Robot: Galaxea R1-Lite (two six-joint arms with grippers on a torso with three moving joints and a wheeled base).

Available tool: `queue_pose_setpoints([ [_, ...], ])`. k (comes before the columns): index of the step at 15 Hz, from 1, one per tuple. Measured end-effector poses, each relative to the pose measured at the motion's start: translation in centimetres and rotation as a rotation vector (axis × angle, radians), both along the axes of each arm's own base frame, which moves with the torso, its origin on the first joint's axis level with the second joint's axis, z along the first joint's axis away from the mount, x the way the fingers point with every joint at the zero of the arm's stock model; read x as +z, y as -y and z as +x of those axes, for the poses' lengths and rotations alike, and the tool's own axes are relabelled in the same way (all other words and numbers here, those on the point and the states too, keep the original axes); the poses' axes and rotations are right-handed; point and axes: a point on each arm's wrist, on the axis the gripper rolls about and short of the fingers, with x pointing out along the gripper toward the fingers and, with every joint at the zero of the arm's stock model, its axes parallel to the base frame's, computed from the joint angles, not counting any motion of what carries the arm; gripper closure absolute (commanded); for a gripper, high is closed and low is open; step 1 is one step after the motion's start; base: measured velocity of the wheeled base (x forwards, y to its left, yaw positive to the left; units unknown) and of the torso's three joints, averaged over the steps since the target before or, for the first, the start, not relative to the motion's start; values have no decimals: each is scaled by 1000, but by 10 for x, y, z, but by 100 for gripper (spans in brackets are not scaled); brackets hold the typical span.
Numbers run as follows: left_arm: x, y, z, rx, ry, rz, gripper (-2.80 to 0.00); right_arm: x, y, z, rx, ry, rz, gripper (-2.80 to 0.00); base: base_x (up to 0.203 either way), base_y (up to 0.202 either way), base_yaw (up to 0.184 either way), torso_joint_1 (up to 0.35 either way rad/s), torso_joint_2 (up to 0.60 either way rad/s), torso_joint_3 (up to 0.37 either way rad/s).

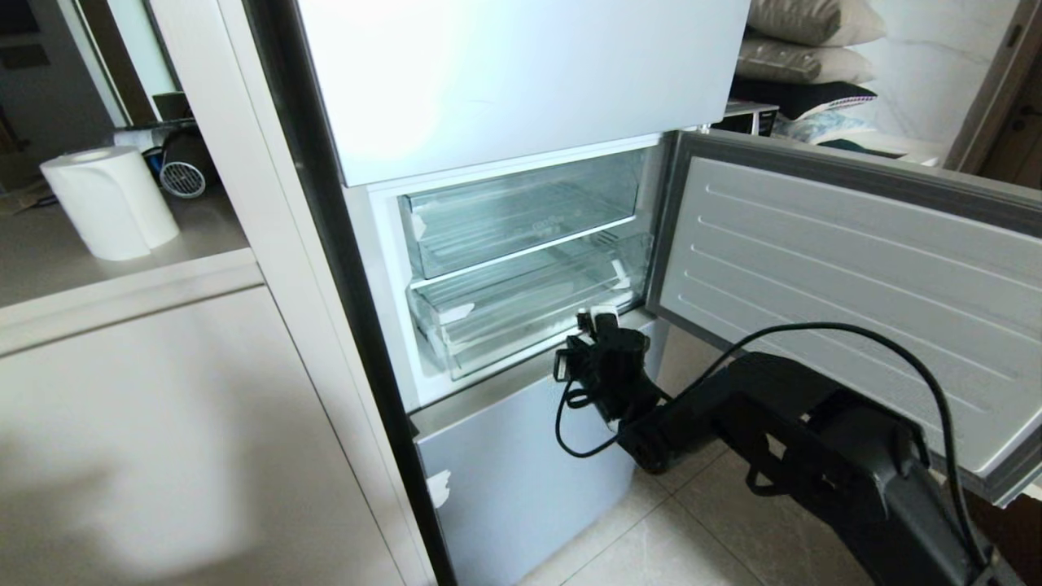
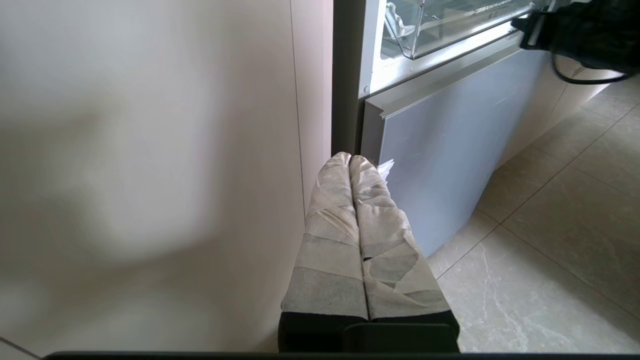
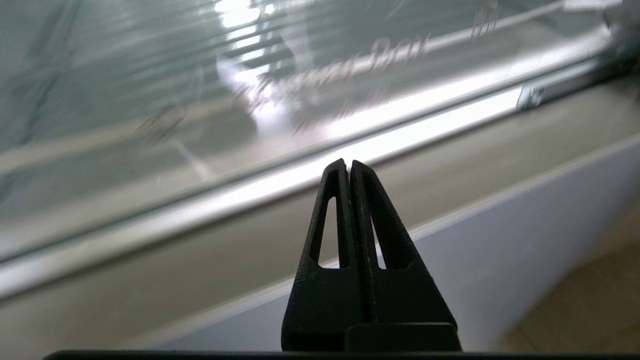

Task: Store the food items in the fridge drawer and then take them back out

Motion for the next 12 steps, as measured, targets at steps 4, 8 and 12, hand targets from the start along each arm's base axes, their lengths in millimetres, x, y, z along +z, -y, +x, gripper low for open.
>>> queue_pose_setpoints([
  [4, 0, 0, 0, 0, 0, 0, 0, 34, 15, -79, 57, -121, -46, 0, 0, 0, 0, 0, 0, 0],
  [8, 0, 0, 0, 0, 0, 0, 0, 70, 56, -159, 62, -179, -69, 0, 0, 0, 0, 0, 0, 0],
  [12, 0, 0, 0, 0, 0, 0, 0, 81, 101, -218, 55, -211, -50, 0, 0, 0, 0, 0, 0, 0],
])
